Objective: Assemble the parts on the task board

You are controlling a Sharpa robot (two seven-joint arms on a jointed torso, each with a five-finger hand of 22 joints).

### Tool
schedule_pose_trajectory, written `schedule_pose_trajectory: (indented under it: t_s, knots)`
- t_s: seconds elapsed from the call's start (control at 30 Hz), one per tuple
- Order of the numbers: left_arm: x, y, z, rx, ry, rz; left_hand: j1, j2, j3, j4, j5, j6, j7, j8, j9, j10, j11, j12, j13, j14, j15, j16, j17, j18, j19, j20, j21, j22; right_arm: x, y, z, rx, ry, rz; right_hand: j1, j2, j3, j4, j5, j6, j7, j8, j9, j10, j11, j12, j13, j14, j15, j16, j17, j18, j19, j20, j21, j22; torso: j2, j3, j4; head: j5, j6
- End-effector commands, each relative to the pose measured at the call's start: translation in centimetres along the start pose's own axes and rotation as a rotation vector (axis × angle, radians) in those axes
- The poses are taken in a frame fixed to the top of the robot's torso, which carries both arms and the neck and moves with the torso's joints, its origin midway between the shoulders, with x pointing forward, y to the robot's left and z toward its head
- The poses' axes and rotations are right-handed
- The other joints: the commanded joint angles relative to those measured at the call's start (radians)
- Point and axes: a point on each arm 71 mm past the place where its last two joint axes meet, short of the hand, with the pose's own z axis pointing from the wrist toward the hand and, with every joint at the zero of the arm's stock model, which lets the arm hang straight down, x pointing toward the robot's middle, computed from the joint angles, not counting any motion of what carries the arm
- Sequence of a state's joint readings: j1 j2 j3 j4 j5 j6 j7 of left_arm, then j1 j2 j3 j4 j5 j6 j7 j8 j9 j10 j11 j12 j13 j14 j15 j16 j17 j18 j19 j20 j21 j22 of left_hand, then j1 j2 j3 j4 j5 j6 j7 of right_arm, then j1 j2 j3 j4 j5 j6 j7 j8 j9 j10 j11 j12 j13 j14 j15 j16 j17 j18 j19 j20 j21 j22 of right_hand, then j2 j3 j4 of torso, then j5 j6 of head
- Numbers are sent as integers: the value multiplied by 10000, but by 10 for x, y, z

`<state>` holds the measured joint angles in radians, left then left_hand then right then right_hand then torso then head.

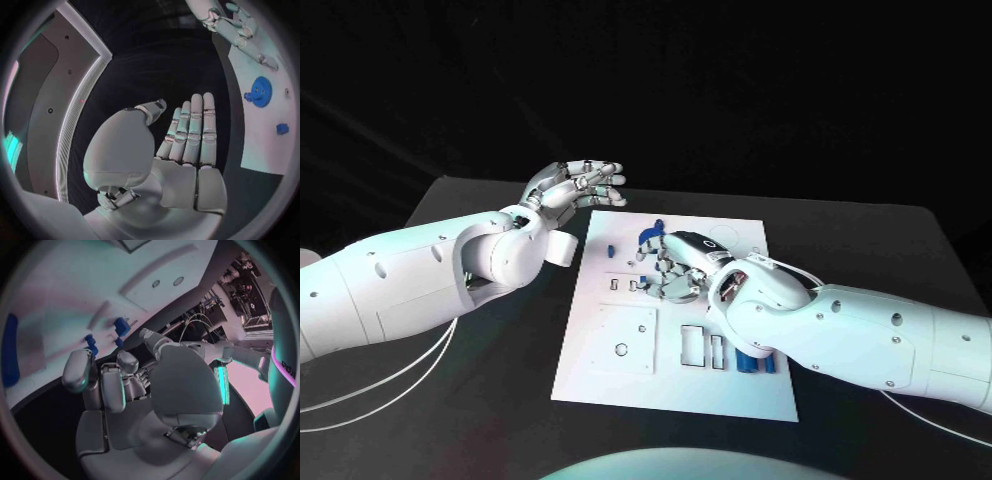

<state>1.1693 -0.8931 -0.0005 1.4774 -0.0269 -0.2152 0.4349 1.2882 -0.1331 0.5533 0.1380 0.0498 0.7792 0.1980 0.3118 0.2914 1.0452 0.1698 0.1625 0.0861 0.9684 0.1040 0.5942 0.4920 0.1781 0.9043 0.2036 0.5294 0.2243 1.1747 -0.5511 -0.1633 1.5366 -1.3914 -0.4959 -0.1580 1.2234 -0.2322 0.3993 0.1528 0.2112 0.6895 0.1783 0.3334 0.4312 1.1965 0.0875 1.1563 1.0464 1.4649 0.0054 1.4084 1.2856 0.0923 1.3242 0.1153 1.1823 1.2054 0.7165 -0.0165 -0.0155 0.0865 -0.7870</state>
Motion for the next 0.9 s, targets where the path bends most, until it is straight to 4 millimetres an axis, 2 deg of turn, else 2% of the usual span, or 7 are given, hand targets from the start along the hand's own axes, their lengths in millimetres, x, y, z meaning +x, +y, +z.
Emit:
schedule_pose_trajectory:
  t_s: [0.03, 0.3, 0.37, 0.47, 0.67, 0.83, 0.9]
  knots:
    - [0, -2, -1, 135, 425, 1131, -44, 21, -5, 42, 9, -84, 428, -17, 8, -46, 5, -2, 14, 24, 27, -62, 13, 43, 35, 23, -66, -13, -15, 1, -4, -49, -451, 1208, 192, 39, -257, 64, 49, 84, -34, 96, -15, -121, -4, -93, -93, 314, 35, -147, -190, 152, -161, -11, -228, -175, -73, -4, -11, 12, -11]
    - [-8, -9, 1, -565, 1122, 3050, 243, -1, -542, -250, 18, 360, -86, 857, 576, 1056, -619, 1709, 1110, 1824, -656, 2747, 1742, 48, 1524, -663, 1621, 817, -56, -10, -24, 566, 607, 4439, 729, 350, -186, 42, 69, 244, -70, 323, -28, -556, -42, -491, -560, 168, 1, -507, -635, 316, -633, -41, -1054, -828, -230, 16, -45, 79, -1]
    - [-9, -11, 3, -926, 1367, 3511, 346, 38, -823, -397, 3, 476, -339, 1401, 933, 1151, -831, 3153, 2131, 3141, -908, 5116, 4199, 49, 2024, -911, 2375, 1233, -64, -13, -29, 640, 773, 5074, 951, 437, 30, -61, 67, 308, -56, 398, -41, -1068, -36, -995, -1116, -118, 5, -1071, -1382, 485, -1139, -43, -1882, -1510, -277, 19, -46, 82, -7]
    - [-7, -11, 5, -2209, 2195, 4593, -150, 265, -1014, 205, 68, 174, -596, 2541, 1723, 569, -1197, 7186, 5121, 4889, -1127, 8089, 7952, -226, 3094, -1126, 4846, 3845, -81, -24, -41, 805, 828, 6235, 1025, 332, 495, -164, 57, 673, -94, 439, -204, -2068, -79, -2476, -2799, -885, -16, -2833, -3299, 871, -2287, -69, -4120, -3268, -359, 46, -44, 91, -8]
    - [-2, -16, 8, -4227, 3317, 6804, -994, 359, -1223, 1409, 4, 43, -884, 3524, 2417, 2928, -1390, 11488, 10361, 5670, -1378, 9170, 9678, -940, 4877, -1396, 8083, 8712, -105, -46, -57, 1078, 274, 7331, 930, -22, 1729, -343, 12, 1380, -69, 67, -604, -1642, -17, -5981, -5654, -2918, 157, -7770, -6593, 852, -3433, 96, -6504, -4862, -501, 82, -12, 62, -1]
    - [4, -22, 15, -5514, 3728, 7893, -1022, 559, -1131, 1476, 7, -28, -939, 3689, 2579, 3063, -1438, 11748, 10727, 5674, -1431, 9162, 9689, -1000, 4959, -1448, 8389, 9160, -116, -63, -66, 1272, -84, 7578, 774, 35, 2200, -930, -3, 1460, 238, -545, -924, -1160, 485, -8766, -8267, -4321, 899, -10850, -8104, 904, -4324, 831, -8586, -6520, -582, 102, 5, 56, -49]
    - [8, -22, 18, -5987, 3903, 8233, -1022, 592, -1025, 1475, 11, -374, -813, 3567, 2587, 1832, -1332, 10492, 8917, 5673, -1356, 9151, 9691, -709, 4168, -1407, 7563, 7531, -119, -70, -68, 1342, -203, 7625, 657, 126, 2163, -1064, 22, 1367, 368, -799, -1032, -1234, 614, -9403, -8932, -4450, 1002, -11491, -8512, 897, -4091, 935, -9088, -7125, -610, 110, -1, 54, -63]
